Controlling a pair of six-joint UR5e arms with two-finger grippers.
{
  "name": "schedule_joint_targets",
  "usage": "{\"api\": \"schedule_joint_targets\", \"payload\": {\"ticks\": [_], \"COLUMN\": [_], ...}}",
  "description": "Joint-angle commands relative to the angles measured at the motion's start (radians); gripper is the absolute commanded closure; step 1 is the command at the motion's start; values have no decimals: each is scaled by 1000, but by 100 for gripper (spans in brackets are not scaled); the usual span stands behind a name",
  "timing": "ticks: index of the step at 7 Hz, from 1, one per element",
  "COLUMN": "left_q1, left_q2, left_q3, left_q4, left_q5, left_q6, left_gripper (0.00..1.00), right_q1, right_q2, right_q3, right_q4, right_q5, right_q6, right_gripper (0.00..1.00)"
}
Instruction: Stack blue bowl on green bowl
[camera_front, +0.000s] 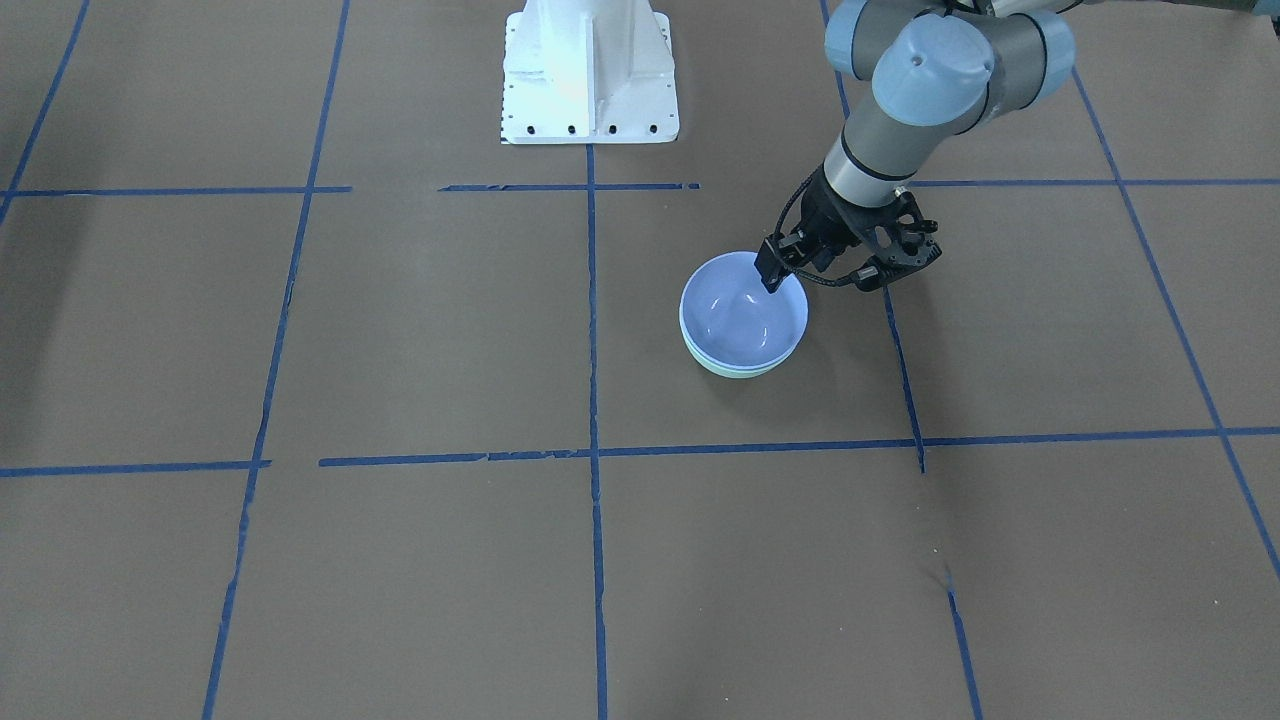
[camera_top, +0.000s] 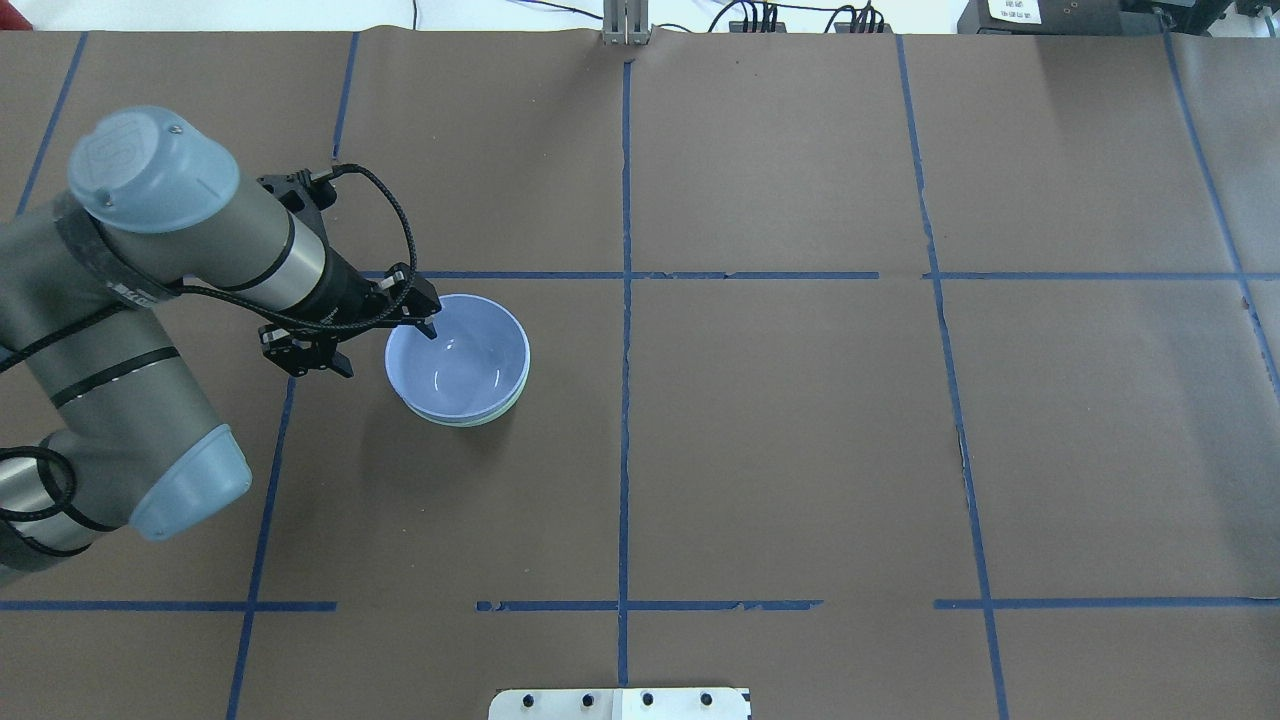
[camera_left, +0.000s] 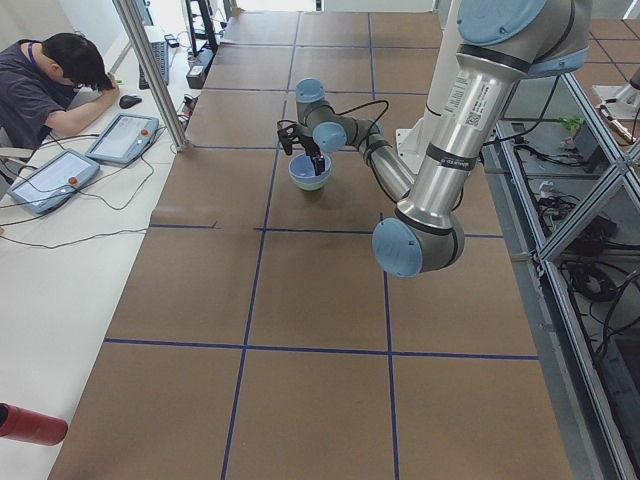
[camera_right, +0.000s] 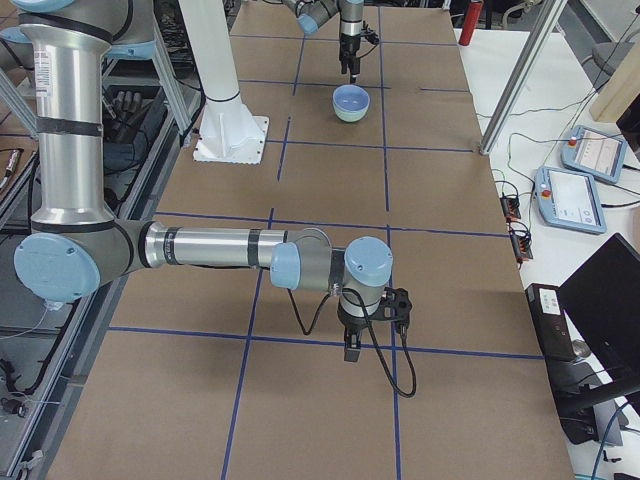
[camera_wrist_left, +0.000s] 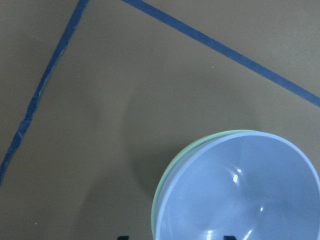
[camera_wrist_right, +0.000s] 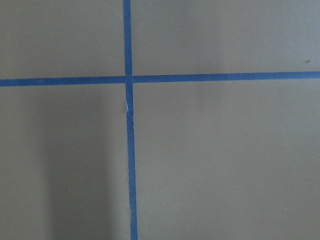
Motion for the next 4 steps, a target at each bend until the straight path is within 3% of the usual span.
{"api": "schedule_joint_targets", "payload": {"ticks": [1,4], "left_q1": [-122,-406], "left_q2": [118,387], "left_q3": [-47,-55], "left_q4": [-41,-35], "left_q5": [-107,-182], "left_q6": [230,880], "left_gripper": [0,0], "right_q1": [2,0], "right_q2": [0,0], "right_q3": [0,0], "right_q4": [0,0], "right_q5": [0,0], "right_q6": [1,-1], "right_gripper": [0,0]}}
